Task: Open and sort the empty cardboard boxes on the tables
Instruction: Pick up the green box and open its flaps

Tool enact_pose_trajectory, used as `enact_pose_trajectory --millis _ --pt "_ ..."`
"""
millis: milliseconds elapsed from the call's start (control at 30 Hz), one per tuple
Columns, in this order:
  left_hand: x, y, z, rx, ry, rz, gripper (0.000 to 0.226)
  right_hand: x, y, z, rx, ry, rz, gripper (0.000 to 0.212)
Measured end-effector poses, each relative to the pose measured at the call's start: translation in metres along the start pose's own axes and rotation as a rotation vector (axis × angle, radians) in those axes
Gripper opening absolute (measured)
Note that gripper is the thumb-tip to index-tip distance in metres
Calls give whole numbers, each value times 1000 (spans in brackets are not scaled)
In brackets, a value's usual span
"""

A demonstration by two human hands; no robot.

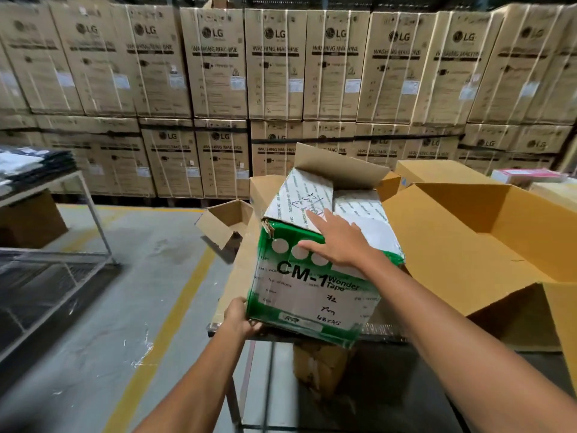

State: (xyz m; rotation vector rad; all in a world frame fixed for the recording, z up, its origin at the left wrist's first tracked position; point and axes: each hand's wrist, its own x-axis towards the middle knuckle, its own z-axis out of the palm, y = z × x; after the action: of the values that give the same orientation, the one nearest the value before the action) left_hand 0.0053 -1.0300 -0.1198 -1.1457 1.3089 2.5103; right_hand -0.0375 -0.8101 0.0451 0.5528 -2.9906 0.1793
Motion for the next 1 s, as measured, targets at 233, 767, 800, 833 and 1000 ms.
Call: enact_pose_trajectory --millis 233,767,800,833,1000 --pt "-31 60 45 202 5 423 23 -7 -16 8 -52 -51 -152 83" --pt "-65 115 142 1930 -287 1182 43 -4 20 19 100 35 109 55" --pt "-60 119 148 1937 -263 1162 45 -6 21 19 107 38 108 55" --pt "-55 121 153 1942 -246 1152 49 -6 22 18 113 39 105 55" --pt "-28 136 173 1968 -108 1158 70 4 28 11 90 4 86 50"
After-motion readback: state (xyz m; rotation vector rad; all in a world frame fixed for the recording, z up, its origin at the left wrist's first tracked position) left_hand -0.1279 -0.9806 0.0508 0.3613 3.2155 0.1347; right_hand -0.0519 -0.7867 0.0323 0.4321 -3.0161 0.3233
